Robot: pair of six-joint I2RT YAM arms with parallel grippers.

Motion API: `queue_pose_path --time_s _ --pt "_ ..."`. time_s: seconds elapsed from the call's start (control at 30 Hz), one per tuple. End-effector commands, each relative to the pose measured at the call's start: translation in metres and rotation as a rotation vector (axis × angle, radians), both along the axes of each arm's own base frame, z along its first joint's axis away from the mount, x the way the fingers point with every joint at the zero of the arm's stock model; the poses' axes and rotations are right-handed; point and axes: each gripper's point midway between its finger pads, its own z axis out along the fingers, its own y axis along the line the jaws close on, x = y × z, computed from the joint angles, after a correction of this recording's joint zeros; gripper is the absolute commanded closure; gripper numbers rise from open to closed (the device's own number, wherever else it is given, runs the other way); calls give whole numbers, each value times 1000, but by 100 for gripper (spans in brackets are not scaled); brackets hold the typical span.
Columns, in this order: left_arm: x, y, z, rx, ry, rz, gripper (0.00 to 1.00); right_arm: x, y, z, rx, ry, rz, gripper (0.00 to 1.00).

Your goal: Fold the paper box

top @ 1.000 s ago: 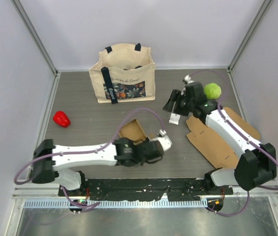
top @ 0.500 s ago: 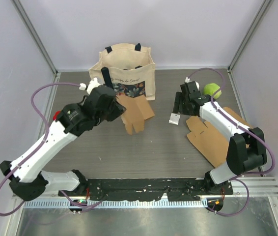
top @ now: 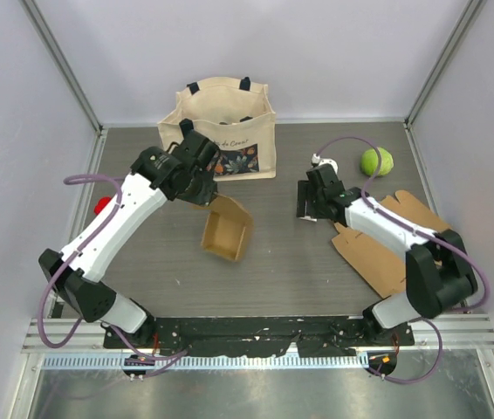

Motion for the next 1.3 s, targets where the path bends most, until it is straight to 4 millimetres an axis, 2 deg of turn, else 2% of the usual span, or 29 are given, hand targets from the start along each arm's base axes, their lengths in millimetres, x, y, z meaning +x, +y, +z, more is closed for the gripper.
queue_pose_path --time_s 0.0,0.1,0.17,0.33,0.63,0.8,0.9,1.03,1.07,1.1,1.23,1.27 --pt "-26 39 -43 30 230 225 100 34 1 -7 -57 -59 -127 29" --pt "-20 38 -57 4 256 264 100 45 -5 -14 -111 -50 -183 29" --pt "-16 39 -63 18 280 290 100 49 -7 -26 -144 -35 -198 29" --pt "-2 45 -62 49 295 325 100 58 -5 -34 -167 -54 -188 29" --pt "26 45 -38 11 198 383 100 59 6 -57 -108 2 -178 27" --pt "35 45 -33 -12 182 425 100 51 -2 -68 -127 25 -209 27" --pt "42 46 -32 -10 176 438 100 46 -6 -77 -139 37 -211 32" --pt "50 47 -25 0 163 447 100 37 -3 -75 -140 27 -178 52" --pt "52 46 -28 11 172 449 100 37 -1 -73 -136 14 -167 55" --pt "52 47 -29 18 178 454 100 34 1 -72 -135 4 -153 63" --pt "56 48 -33 42 186 466 100 18 17 -54 -141 -56 -83 75" --pt "57 48 -37 54 192 467 100 16 21 -41 -117 -87 -70 77"
